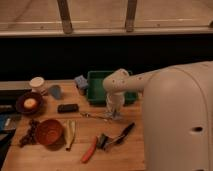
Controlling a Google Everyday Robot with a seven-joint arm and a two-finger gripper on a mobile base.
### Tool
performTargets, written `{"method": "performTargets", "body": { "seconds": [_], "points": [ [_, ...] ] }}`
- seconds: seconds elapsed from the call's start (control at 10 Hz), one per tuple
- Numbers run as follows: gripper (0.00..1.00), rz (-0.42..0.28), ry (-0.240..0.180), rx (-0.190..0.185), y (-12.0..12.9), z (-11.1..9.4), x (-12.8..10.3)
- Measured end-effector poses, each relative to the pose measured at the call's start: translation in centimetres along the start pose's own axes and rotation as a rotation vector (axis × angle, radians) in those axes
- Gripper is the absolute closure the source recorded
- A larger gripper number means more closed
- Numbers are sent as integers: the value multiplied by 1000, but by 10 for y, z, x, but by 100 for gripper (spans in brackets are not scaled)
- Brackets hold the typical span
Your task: Wipe table surface with towel
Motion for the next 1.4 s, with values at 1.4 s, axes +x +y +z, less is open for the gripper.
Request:
{"method": "performTargets", "body": {
  "seconds": [1.4],
  "points": [
    [100,94,22,63,-67,9,-18]
  ]
}}
